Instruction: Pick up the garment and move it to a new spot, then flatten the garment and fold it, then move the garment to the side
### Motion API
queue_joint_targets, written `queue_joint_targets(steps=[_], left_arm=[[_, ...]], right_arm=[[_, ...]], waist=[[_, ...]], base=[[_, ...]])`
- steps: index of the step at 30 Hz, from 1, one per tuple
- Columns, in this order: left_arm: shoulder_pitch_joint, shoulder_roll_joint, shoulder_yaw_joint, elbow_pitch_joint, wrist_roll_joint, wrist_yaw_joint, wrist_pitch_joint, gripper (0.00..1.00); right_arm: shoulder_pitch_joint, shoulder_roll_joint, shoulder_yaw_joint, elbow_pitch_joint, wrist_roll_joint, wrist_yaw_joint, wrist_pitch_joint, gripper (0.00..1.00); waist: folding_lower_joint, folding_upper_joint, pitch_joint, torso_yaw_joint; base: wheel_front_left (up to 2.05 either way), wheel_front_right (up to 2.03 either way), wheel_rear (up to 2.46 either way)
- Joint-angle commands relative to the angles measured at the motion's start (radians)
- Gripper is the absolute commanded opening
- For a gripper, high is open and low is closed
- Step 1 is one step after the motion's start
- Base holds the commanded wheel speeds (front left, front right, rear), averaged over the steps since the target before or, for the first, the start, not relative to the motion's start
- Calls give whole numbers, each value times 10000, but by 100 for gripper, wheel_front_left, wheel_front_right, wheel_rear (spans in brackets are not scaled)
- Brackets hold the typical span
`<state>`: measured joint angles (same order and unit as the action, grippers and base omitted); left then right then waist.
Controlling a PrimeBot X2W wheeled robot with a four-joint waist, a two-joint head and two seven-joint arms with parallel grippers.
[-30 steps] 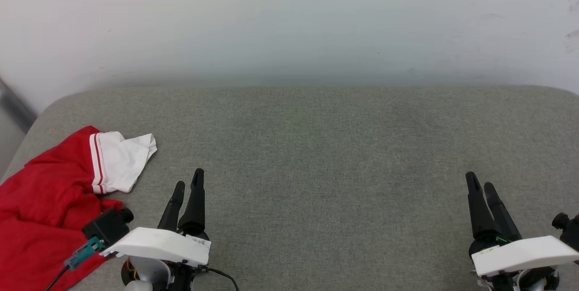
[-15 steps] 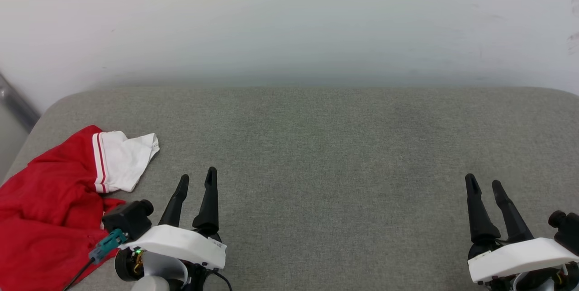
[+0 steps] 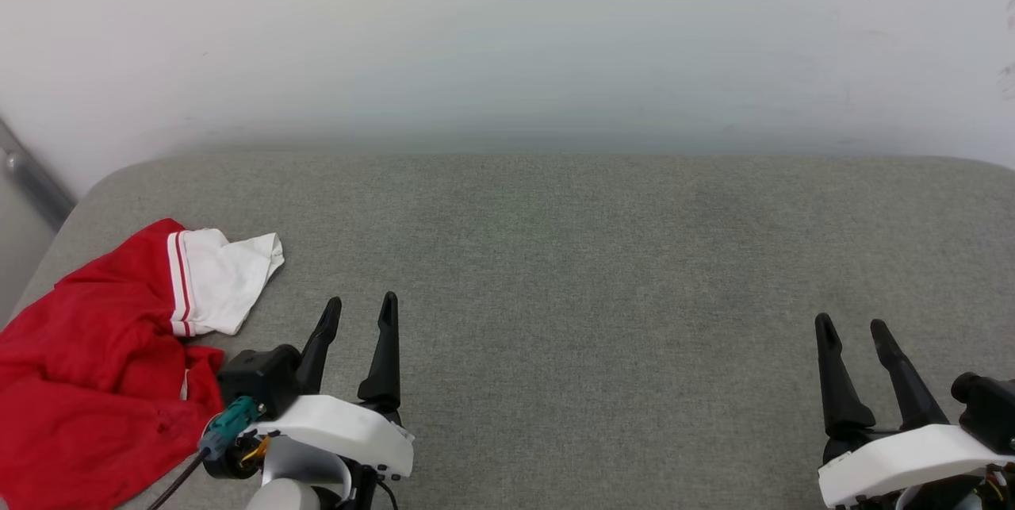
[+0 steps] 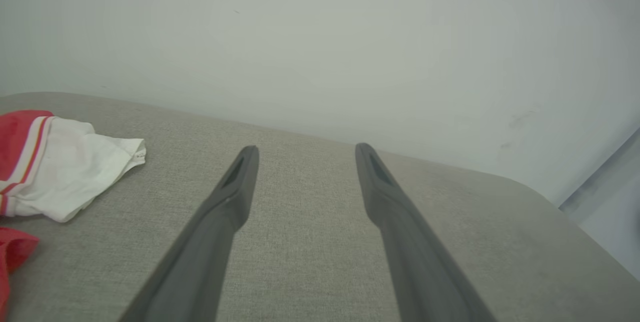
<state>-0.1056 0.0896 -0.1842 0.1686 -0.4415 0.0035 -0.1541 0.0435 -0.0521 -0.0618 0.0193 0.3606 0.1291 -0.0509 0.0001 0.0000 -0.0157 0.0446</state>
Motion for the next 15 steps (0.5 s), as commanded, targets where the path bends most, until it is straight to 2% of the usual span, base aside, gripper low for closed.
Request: queue_joint_targets(steps=[1,15], left_arm=[[-194,84,-87,-52,294,67,-112,100],[-279,170,-537,167,1509,314,-440,100]], right_arm=[[35,15,-52,-170,-301,22,40,100],[277,19,-165,-396,-1443,23,66,100]], waist=[[-1,0,0,10],[-1,0,-12,66]], base=[[0,0,0],[0,0,0]])
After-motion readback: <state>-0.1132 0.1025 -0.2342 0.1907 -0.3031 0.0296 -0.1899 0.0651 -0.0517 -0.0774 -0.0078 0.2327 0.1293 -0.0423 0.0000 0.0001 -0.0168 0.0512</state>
